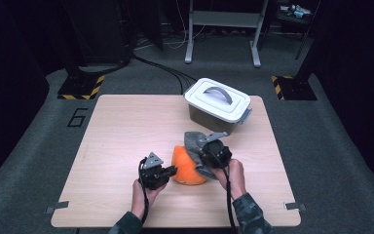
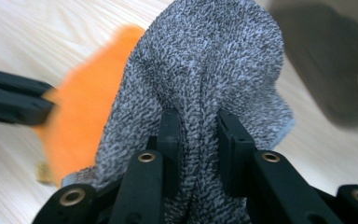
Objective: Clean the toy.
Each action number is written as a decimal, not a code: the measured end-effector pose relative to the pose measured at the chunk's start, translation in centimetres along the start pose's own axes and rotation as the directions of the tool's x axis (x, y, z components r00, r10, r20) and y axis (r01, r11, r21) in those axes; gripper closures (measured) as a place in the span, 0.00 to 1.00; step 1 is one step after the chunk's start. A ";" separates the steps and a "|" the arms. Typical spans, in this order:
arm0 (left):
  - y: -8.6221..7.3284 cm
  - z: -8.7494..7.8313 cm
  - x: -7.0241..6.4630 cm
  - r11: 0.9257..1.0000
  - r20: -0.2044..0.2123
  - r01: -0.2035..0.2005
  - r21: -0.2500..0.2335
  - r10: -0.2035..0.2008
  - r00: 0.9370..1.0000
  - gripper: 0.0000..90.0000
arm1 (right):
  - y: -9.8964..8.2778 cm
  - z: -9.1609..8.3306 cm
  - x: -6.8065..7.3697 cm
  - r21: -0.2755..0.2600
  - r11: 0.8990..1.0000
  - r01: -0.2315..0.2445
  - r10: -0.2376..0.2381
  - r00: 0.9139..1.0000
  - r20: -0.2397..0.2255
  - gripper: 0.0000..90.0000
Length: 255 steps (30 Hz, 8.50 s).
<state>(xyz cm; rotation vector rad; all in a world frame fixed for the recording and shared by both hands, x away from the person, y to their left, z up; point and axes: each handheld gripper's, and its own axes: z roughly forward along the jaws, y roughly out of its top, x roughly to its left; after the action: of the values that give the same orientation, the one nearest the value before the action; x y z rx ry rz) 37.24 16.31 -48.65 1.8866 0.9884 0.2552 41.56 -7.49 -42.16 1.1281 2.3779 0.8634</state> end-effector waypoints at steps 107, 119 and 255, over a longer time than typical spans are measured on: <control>0.8 0.1 -0.4 0.999 0.065 -0.033 -0.019 0.034 0.997 0.86 | -1.5 0.8 -0.9 -0.047 0.998 -0.030 0.028 0.999 -0.025 0.81; 1.8 1.6 -0.5 0.982 0.008 -0.169 0.081 0.168 0.986 0.52 | -0.1 1.6 -1.2 -0.022 1.000 -0.014 0.013 0.999 -0.043 0.81; 3.2 2.7 1.2 0.998 0.028 -0.061 0.008 0.060 0.998 0.71 | 1.0 1.0 1.6 -0.067 0.998 -0.012 0.011 1.000 -0.007 0.81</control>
<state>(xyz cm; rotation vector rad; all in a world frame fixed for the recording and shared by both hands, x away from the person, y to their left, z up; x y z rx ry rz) 41.23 14.73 -47.69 1.9248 0.9163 0.2605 41.68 -5.36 -42.40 1.1152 2.3313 0.9451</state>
